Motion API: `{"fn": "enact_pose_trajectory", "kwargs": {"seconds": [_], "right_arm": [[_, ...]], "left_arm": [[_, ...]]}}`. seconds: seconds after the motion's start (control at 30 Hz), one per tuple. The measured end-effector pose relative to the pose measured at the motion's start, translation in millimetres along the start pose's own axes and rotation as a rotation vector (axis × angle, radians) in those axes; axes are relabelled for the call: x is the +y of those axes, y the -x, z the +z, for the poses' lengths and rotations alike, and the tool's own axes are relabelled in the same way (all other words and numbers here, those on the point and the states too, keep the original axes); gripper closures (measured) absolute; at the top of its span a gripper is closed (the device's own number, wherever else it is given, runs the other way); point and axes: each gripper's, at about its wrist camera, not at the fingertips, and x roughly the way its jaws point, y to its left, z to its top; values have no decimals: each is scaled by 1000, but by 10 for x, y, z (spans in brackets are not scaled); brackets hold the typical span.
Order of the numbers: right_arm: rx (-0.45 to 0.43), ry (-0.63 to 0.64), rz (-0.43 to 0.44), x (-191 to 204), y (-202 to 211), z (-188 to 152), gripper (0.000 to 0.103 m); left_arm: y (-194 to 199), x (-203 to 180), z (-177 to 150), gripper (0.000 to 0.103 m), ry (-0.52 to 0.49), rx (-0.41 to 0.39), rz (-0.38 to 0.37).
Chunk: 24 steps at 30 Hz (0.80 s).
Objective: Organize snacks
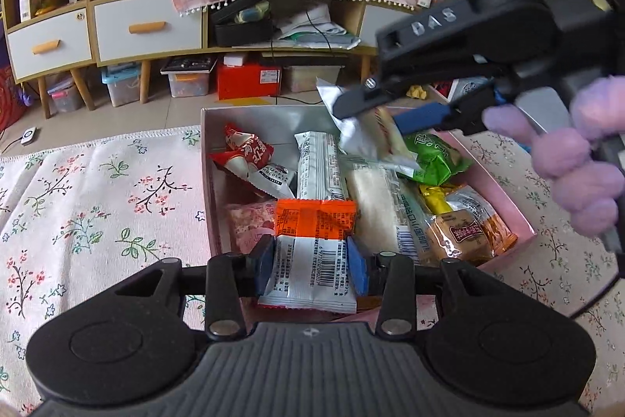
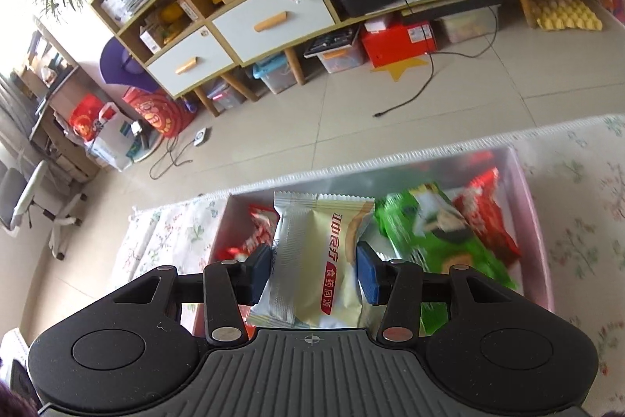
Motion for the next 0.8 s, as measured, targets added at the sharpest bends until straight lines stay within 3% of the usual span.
{"fn": "enact_pose_trajectory", "kwargs": {"seconds": [0.07,0.1,0.17,0.2,0.33,0.47,0.8], "right_arm": [[-12,4,5,17,-9,19,55],[-15,7,2,29,-13,37,47],[-25,8,9,43,32,31,32],[-31,11,15,47,62,23,30],[-34,16,13,53,214,-27,29],[-46,45,-6,64,456,-152,22],[-49,175,-172,103,1112,-830,15]], "left_arm": [[16,11,-5,57,8,-6,0],[6,17,12,46,10,-6,2],[21,11,21,34,9,-16,7],[42,4,18,32,7,-21,4],[127,-43,0,22,9,-24,3],[286,-140,-48,1,11,-19,27],[782,-282,-282,1,109,45,205]]}}
